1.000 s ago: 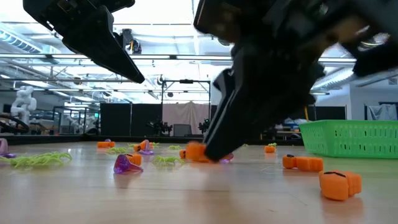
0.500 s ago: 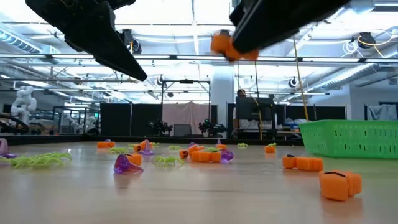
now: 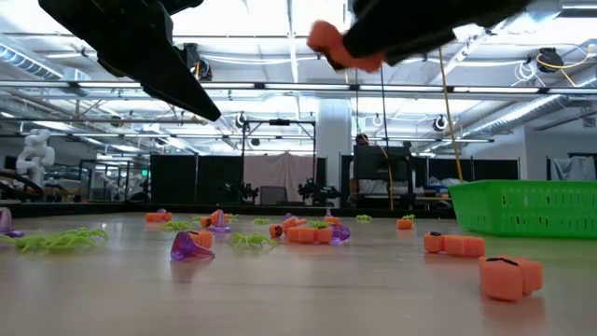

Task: Sort Halloween decoration
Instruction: Put the orange skeleton toy into the green bin

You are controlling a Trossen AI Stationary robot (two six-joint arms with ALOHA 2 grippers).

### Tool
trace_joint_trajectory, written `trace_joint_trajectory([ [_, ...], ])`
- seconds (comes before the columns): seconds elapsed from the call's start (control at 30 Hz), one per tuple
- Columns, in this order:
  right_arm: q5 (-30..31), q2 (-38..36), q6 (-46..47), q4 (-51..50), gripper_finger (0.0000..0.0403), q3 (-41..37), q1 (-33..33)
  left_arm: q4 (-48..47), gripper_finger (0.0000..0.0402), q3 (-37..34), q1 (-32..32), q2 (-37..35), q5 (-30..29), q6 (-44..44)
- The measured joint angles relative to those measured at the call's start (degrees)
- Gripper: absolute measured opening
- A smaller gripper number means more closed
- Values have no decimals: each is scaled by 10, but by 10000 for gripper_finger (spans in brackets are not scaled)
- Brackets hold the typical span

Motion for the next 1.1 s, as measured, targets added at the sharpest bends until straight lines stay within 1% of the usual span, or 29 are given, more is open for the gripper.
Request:
trace_joint_trajectory([
  [0.13,-9,-19,1,27,50,-37,-5,1,223,0,-2,0,0,0],
  [0.27,-8,-54,-14,80,50,-80,-10,1,223,0,-3,0,0,0],
  [0.37,12,-87,-38,138,50,-122,-10,2,223,0,-3,0,-1,0],
  [0.43,45,-106,-58,197,50,-156,-10,5,223,0,-3,0,-2,1],
  [0.53,76,-124,-95,311,50,-214,-13,12,223,0,-3,0,-2,4],
  [0.67,83,-129,-130,473,50,-281,-23,14,223,0,-3,0,-3,4],
  [0.73,83,-129,-132,523,50,-303,-27,14,223,0,-3,0,-3,5],
  [0.83,84,-129,-131,554,50,-319,-34,14,223,0,-3,0,-2,5],
  [1.1,84,-129,-142,561,50,-323,-34,15,223,0,-2,0,-8,6],
])
